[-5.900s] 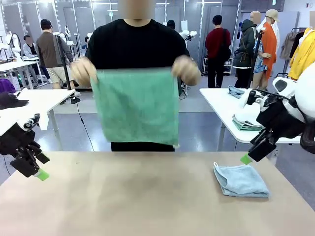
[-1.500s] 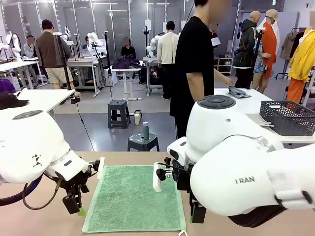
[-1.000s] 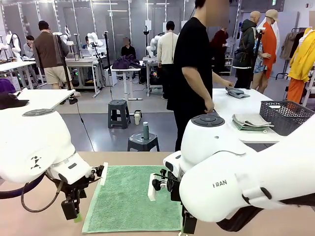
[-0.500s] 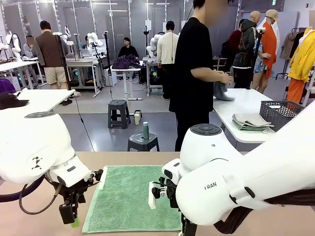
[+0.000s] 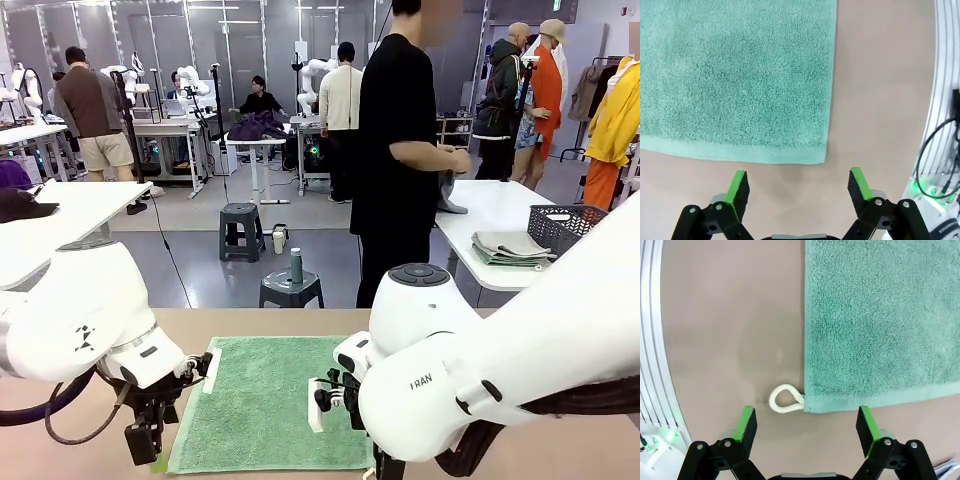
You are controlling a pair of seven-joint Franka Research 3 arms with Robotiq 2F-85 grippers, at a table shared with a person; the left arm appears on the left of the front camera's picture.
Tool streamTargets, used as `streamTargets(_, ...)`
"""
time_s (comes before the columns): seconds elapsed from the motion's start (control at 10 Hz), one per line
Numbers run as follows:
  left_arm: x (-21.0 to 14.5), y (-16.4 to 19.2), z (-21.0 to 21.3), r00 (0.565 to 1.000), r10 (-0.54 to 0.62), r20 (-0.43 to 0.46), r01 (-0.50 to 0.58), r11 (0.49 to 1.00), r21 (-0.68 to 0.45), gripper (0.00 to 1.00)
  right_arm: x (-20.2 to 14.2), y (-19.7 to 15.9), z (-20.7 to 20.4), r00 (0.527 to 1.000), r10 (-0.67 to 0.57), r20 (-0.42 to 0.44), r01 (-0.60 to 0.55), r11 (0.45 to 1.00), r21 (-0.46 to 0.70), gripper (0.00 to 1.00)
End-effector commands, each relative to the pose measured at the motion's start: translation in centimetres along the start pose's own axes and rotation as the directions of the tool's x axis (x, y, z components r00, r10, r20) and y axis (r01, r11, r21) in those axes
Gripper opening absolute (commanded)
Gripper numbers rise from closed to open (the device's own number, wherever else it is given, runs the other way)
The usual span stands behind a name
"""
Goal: Fold the towels and place them in the basket.
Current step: When a person lays out a Towel with hook on the table, fold it in half twice.
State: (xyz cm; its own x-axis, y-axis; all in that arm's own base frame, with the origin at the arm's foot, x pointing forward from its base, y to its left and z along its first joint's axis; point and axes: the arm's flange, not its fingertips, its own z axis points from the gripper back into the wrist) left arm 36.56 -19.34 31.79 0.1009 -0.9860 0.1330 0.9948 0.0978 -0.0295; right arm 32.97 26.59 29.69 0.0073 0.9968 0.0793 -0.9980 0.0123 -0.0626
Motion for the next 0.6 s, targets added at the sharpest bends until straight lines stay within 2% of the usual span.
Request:
streamTargets(0.0, -3.1, -5.4, -2.7, 1.0, -0.022, 0.016, 0.022, 1.0, 0.007, 1.0, -0.3, 0.3, -1.2, 1.0, 0.001, 0.016, -0.001, 1.0, 0.005, 1.0)
streamTargets(0.5, -3.1, -5.7, -4.0, 1.0, -0.005, 0.023, 0.005, 1.0, -0.005, 1.0, -0.2, 0.2, -1.9, 1.0, -0.008, 0.023, 0.008, 1.0, 0.003, 1.0)
